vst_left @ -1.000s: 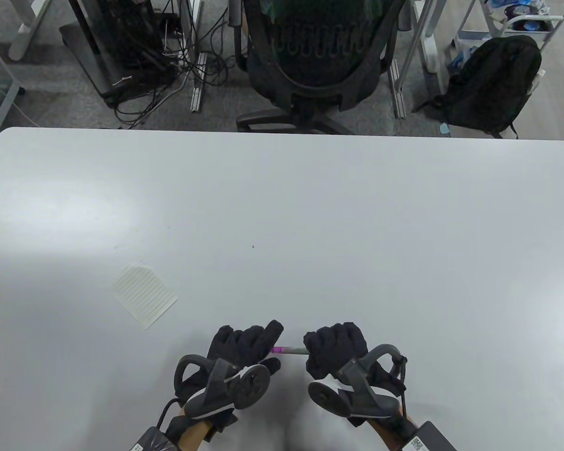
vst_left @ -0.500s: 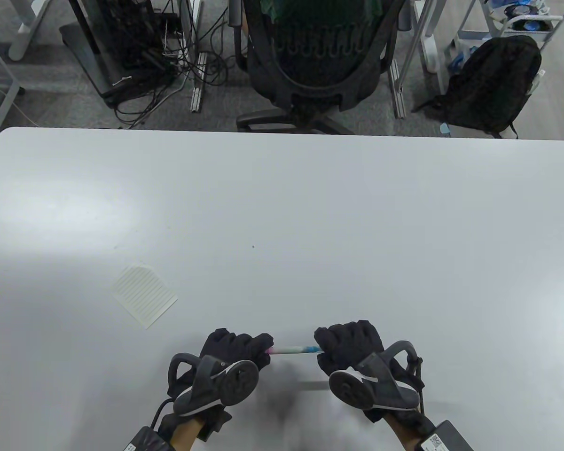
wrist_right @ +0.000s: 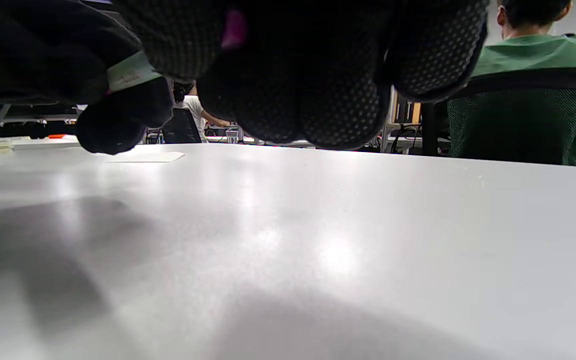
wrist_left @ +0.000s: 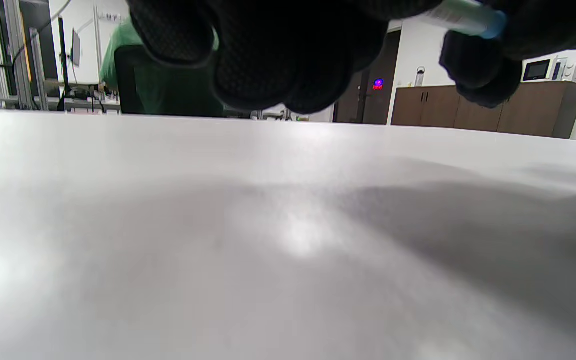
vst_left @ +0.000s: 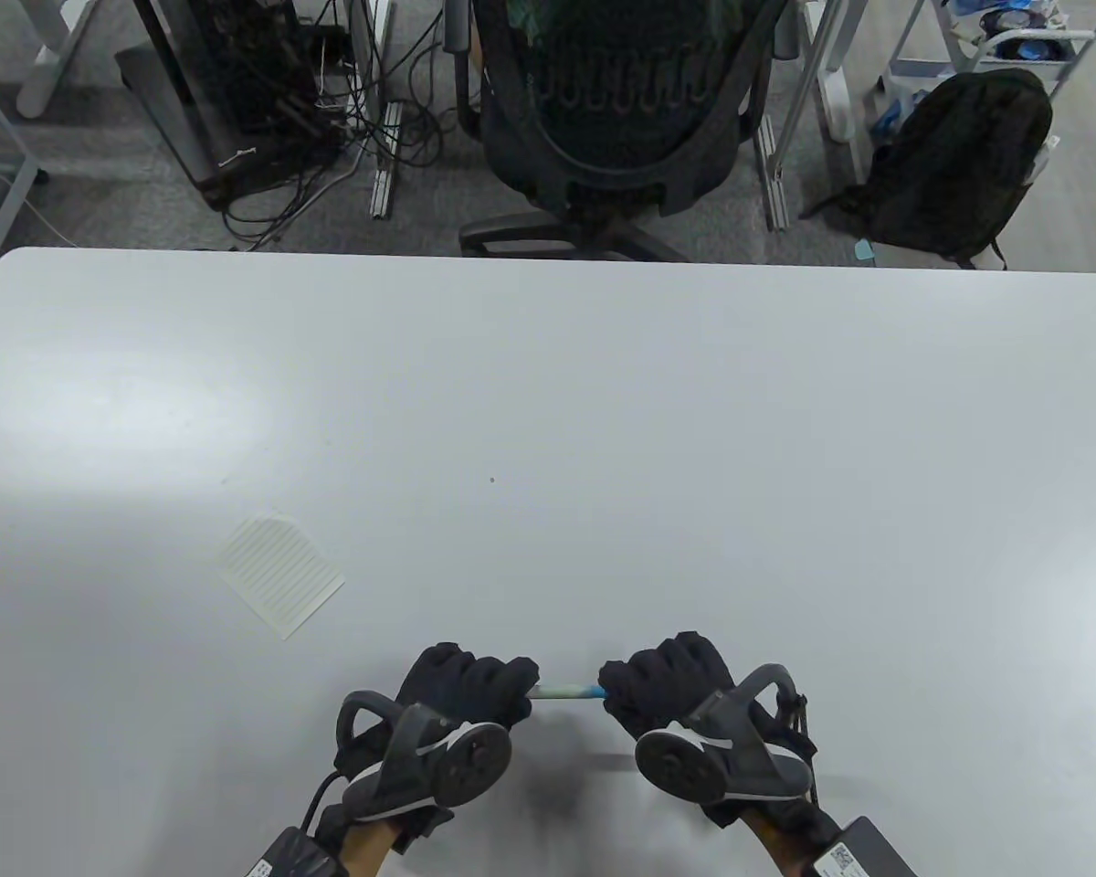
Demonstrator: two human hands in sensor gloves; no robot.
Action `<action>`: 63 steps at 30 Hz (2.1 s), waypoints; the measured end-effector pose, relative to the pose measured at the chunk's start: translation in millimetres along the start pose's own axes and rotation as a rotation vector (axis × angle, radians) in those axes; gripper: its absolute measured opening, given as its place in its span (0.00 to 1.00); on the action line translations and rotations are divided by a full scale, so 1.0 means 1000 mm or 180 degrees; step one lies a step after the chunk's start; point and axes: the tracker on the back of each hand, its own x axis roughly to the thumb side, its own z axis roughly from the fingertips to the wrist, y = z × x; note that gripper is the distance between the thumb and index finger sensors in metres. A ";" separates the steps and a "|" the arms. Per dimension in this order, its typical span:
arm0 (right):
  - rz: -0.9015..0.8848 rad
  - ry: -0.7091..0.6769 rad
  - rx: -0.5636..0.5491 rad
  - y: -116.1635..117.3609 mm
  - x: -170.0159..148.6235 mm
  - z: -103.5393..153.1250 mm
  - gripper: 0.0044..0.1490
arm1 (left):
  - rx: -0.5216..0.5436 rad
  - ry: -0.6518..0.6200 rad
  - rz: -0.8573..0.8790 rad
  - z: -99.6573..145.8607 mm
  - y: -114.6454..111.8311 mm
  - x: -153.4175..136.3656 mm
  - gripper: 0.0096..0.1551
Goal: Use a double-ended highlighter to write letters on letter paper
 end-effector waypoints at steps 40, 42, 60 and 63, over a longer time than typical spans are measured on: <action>0.0697 0.0883 0.0550 0.016 -0.059 -0.006 0.30 | -0.0053 0.0362 -0.0038 0.005 0.006 -0.028 0.28; 0.0794 0.0976 0.0640 0.018 -0.062 -0.009 0.30 | -0.0061 0.0363 -0.0020 0.004 0.006 -0.028 0.28; 0.0859 0.1303 0.1010 0.036 -0.074 -0.018 0.31 | -0.0171 0.0396 0.0011 0.001 0.005 -0.030 0.28; 0.0803 0.1306 0.1010 0.036 -0.076 -0.015 0.31 | -0.0183 0.0404 -0.0003 0.001 0.004 -0.030 0.28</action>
